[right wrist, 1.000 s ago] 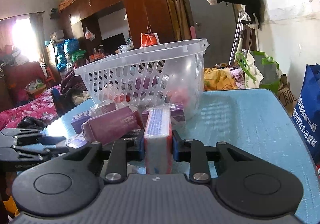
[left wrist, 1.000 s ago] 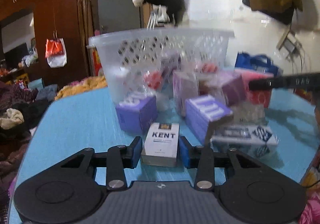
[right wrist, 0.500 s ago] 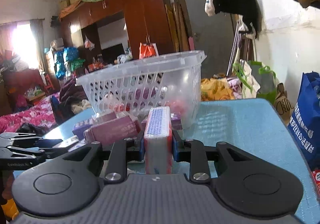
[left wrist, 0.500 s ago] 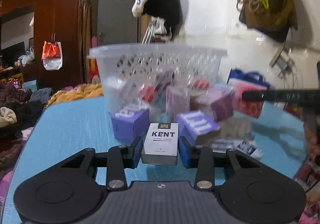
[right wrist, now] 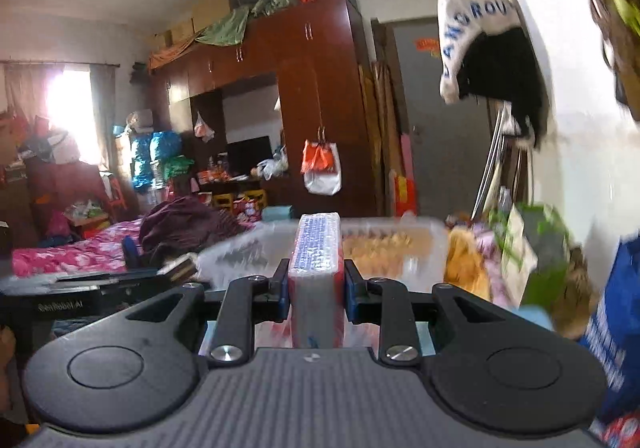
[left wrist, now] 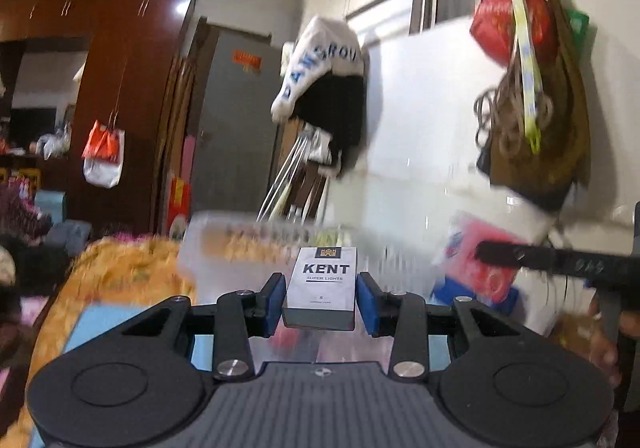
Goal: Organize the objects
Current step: 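Carry both held packs over the basket and open both tools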
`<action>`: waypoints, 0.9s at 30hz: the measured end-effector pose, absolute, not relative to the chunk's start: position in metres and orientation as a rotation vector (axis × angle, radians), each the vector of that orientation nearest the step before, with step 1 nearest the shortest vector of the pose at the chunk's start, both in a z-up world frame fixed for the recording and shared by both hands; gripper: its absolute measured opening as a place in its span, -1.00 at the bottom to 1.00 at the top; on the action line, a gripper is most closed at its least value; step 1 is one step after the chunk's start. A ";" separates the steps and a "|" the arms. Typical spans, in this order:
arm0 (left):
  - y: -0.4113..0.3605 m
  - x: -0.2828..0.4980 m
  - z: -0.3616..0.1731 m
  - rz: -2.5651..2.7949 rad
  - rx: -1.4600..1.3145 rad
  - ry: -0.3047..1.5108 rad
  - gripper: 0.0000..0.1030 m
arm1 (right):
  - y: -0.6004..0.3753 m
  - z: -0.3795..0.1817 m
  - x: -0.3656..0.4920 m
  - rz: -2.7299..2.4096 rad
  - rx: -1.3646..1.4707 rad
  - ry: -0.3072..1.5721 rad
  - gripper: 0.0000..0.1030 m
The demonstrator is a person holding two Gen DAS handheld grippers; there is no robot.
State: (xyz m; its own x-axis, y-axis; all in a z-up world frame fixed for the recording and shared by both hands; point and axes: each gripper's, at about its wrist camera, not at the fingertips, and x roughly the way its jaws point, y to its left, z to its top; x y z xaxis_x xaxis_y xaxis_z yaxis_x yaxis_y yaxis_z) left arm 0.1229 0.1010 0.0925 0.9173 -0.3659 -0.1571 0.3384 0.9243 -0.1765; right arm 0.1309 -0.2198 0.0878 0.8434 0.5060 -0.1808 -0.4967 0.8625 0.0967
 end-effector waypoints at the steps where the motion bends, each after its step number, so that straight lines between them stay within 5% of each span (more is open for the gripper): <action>1: 0.099 0.135 0.101 -0.366 -0.157 0.184 -0.17 | -0.213 0.093 0.141 0.512 0.033 0.198 -0.44; 9: 0.083 0.229 0.112 -0.285 -0.187 0.289 -0.15 | -0.175 0.091 0.231 0.443 -0.091 0.287 -0.42; 11: 0.085 0.238 0.107 -0.264 -0.190 0.308 0.29 | -0.174 0.084 0.236 0.444 -0.090 0.305 0.04; 12: 0.087 0.239 0.105 -0.258 -0.188 0.313 0.37 | -0.177 0.082 0.236 0.441 -0.078 0.313 0.61; 13: 0.089 0.235 0.103 -0.256 -0.181 0.308 0.40 | -0.182 0.081 0.231 0.432 -0.051 0.304 0.97; 16: 0.095 0.212 0.099 -0.259 -0.177 0.288 0.40 | -0.202 0.077 0.202 0.471 0.003 0.237 1.00; 20: 0.098 0.162 0.084 -0.308 -0.188 0.273 0.65 | -0.228 0.055 0.151 0.497 0.070 0.248 1.00; 27: 0.078 0.082 0.023 -0.397 -0.164 0.315 0.66 | -0.252 0.008 0.094 0.461 0.088 0.285 1.00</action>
